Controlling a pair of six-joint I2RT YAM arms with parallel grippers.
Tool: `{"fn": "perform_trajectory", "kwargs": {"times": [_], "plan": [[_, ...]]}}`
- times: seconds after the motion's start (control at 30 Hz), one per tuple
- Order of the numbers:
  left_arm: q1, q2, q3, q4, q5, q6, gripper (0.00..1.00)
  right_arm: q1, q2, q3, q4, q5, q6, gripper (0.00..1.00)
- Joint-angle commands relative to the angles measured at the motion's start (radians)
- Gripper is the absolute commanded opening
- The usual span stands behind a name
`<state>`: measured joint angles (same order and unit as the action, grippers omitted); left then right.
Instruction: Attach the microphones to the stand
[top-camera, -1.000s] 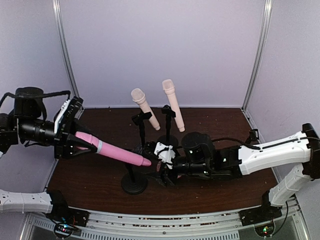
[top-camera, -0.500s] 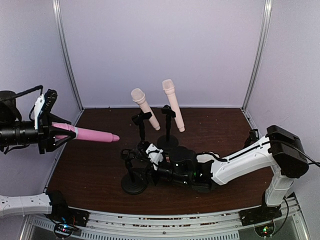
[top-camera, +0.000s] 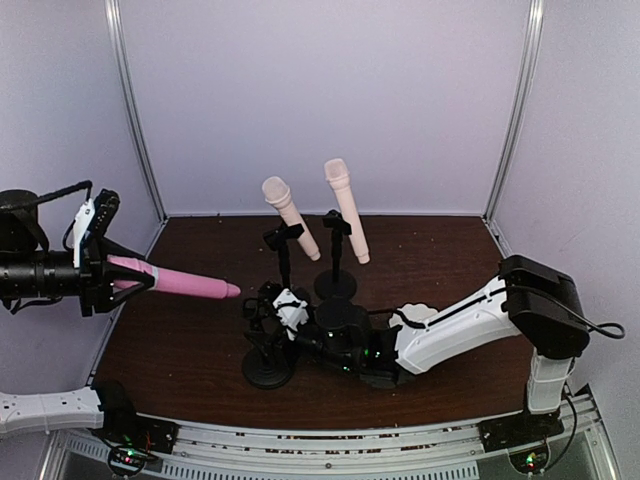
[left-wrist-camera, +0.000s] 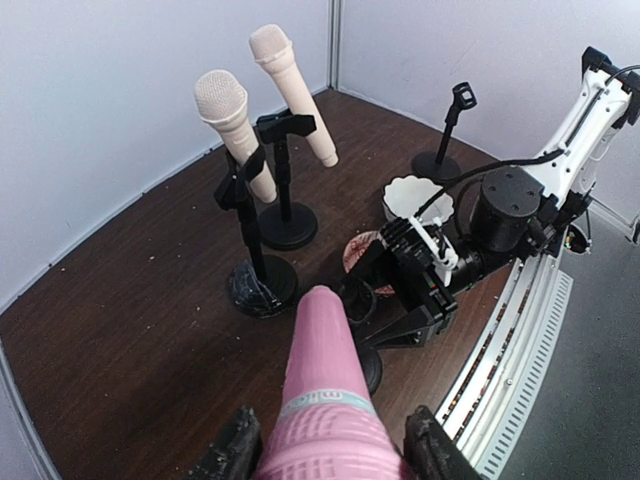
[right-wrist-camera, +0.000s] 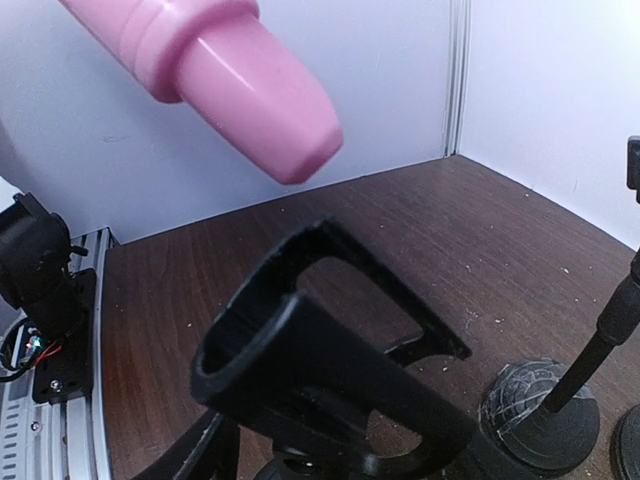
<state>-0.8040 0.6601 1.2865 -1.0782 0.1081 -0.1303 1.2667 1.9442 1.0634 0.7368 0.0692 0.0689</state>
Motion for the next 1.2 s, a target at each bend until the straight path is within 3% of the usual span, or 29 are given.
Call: {"fn": "perform_trajectory", "kwargs": {"times": [0.0,0.1,0.27,0.63,1.0,1.17], "plan": [[0.004,0.005,0.015,0.06,0.059,-0.034,0.0,0.008,0.037,0.027,0.057,0.042,-0.013,0.64],[0.004,0.011,0.008,0.067,0.086,-0.044,0.0,0.016,0.059,0.015,0.095,0.072,-0.019,0.66],[0.004,0.023,-0.007,0.073,0.113,-0.055,0.0,0.02,0.065,-0.021,0.173,0.077,-0.047,0.58],[0.005,0.047,-0.047,0.106,0.109,-0.048,0.0,0.023,0.085,0.013,0.154,0.056,-0.082,0.26],[-0.008,0.058,-0.148,0.232,0.096,-0.077,0.0,0.026,0.098,0.006,0.174,0.049,-0.062,0.03],[-0.044,0.072,-0.215,0.277,0.065,-0.094,0.0,0.031,0.11,0.016,0.172,0.031,-0.05,0.0]]}}
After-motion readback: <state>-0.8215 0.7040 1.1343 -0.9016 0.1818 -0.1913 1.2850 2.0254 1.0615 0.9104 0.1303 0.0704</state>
